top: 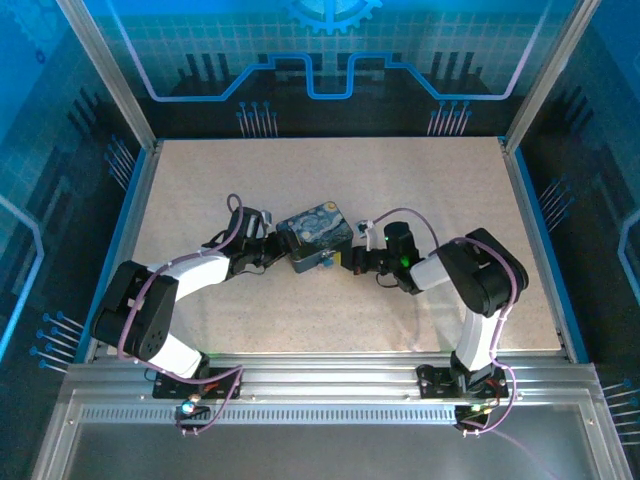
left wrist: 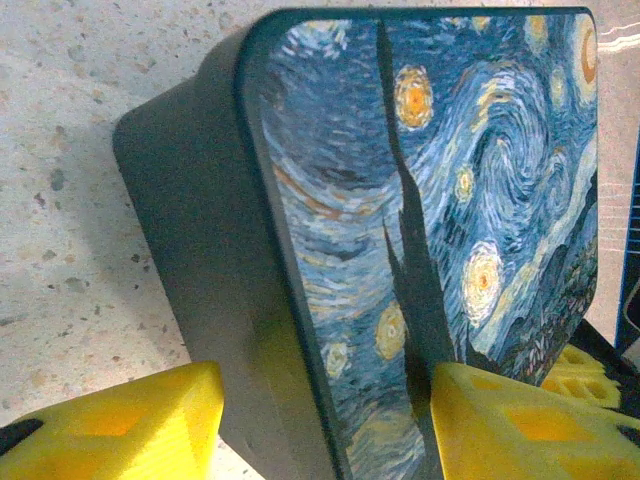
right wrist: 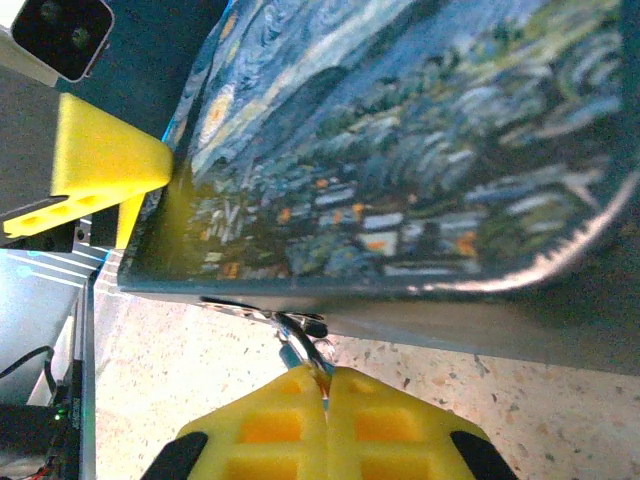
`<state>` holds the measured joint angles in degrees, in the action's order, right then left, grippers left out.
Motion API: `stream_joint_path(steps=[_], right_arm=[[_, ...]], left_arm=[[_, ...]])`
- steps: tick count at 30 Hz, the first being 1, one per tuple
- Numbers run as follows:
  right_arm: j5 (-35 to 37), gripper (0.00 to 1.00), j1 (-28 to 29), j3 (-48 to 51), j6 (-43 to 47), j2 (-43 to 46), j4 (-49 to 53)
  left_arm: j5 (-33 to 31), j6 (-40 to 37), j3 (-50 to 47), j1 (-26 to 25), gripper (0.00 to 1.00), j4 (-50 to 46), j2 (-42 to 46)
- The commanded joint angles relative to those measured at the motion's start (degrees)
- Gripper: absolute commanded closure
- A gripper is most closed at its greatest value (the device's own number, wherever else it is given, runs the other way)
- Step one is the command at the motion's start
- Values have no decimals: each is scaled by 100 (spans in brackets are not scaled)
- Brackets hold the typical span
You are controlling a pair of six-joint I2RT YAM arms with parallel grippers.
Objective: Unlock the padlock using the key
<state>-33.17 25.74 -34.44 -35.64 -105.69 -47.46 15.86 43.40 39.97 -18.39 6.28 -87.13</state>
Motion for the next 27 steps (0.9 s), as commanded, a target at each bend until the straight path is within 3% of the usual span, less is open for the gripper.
stream_joint_path(steps=[1,9,15,27], right_arm=[[38,99,-95,90,179,303,218],[131,99,-113,234,555,982,1183],[208,99,-117,340,826,1779,2155],[404,99,-68,347,1151,3937,4704]], left_arm=[[-146,-99,-122,-49,39,-386,166],[-448,-396,129,6,24,-675,690],[-691,-662,153,168,17,-762,1285],[-1314,-1051,-613,426,1,72,2580]])
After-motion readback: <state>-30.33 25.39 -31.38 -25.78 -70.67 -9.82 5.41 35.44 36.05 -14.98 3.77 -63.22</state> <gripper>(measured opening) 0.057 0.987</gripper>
